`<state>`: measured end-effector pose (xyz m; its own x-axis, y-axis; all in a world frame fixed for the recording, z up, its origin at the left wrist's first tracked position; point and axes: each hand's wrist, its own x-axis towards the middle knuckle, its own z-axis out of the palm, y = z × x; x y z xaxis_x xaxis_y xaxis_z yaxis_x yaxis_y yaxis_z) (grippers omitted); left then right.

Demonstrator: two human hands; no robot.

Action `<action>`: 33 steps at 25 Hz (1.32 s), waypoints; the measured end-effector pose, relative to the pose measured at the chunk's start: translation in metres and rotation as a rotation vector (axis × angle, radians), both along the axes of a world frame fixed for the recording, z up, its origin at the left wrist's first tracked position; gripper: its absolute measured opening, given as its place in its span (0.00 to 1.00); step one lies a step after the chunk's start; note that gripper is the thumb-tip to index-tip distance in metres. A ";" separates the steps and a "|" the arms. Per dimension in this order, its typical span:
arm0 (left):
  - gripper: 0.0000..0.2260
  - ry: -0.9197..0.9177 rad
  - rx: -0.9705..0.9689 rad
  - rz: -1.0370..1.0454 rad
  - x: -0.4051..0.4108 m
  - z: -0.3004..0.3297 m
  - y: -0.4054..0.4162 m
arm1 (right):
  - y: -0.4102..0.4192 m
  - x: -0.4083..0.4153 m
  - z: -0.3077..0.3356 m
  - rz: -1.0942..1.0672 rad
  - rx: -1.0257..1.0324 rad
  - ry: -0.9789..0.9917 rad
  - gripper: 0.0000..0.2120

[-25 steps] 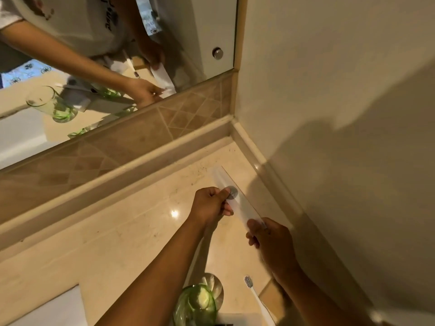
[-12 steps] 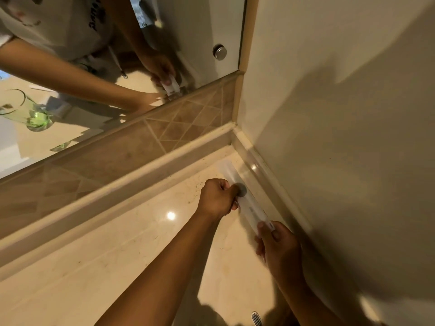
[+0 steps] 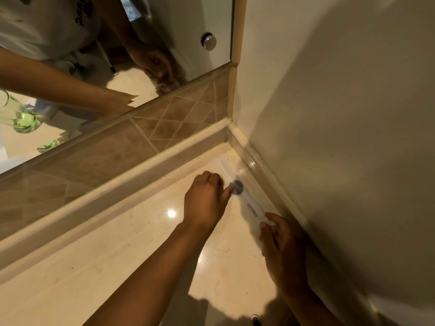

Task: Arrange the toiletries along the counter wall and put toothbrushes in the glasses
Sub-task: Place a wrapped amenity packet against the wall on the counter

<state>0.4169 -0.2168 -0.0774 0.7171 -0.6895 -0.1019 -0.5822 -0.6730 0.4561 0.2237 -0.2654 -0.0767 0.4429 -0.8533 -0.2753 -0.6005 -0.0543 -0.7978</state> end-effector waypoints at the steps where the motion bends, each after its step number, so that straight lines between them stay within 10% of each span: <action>1: 0.11 -0.099 -0.026 -0.069 0.002 -0.001 0.003 | 0.001 0.001 0.000 0.092 -0.095 0.020 0.16; 7: 0.26 -0.217 0.167 -0.357 0.013 -0.010 0.006 | 0.006 0.024 -0.008 0.442 -0.513 0.411 0.22; 33: 0.29 -0.168 0.172 -0.327 0.023 -0.016 -0.028 | -0.005 0.050 -0.014 0.417 -0.471 0.507 0.31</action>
<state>0.4402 -0.2449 -0.0934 0.4789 -0.8673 -0.1356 -0.8354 -0.4978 0.2331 0.2740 -0.2704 -0.0910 0.6682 -0.7217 -0.1806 -0.7392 -0.6166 -0.2709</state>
